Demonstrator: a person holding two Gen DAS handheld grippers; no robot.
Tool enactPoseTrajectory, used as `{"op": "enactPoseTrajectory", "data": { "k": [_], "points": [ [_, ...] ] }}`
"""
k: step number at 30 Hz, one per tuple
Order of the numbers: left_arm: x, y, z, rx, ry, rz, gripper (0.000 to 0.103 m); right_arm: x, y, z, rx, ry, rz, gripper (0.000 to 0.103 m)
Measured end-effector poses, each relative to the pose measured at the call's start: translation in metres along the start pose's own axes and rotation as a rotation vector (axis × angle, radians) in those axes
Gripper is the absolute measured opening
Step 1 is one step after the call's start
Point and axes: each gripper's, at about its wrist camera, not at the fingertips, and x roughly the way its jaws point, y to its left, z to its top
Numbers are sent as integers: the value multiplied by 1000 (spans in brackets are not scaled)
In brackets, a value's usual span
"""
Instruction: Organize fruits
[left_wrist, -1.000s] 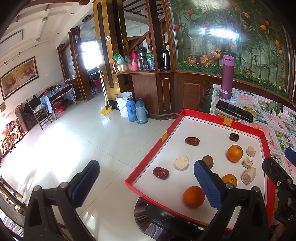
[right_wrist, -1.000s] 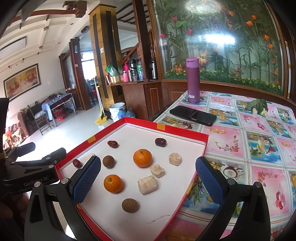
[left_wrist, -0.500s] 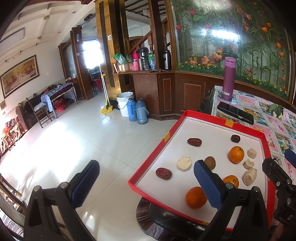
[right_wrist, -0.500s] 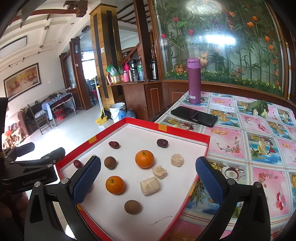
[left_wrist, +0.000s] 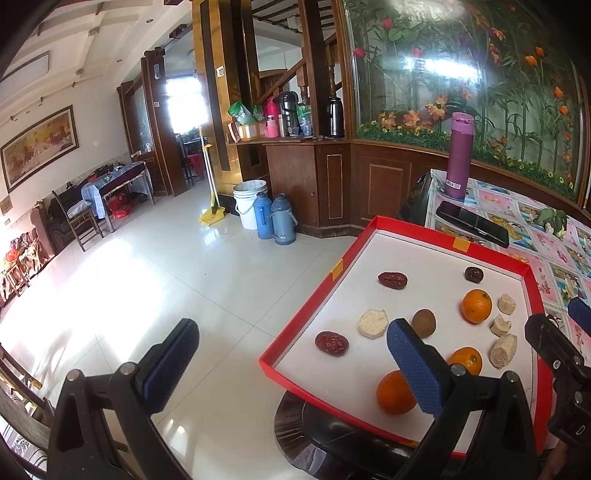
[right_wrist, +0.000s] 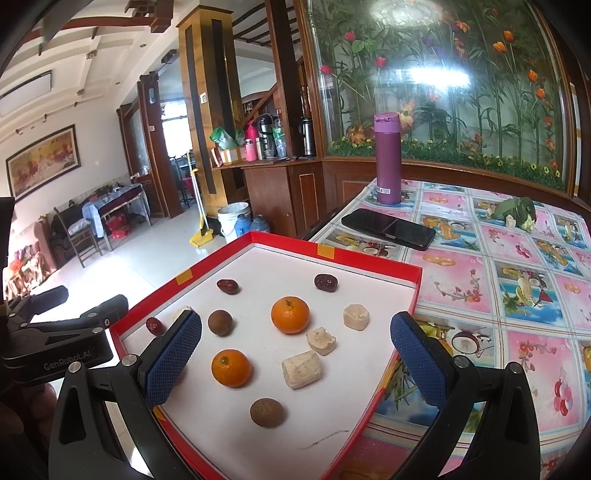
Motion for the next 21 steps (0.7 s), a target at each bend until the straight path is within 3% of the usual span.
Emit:
{"op": "enactPoseTrajectory", "data": {
  "k": [21],
  "points": [
    [4, -2, -3, -5, 10, 2, 103, 3, -2, -2, 6, 3, 2, 103]
  ]
}}
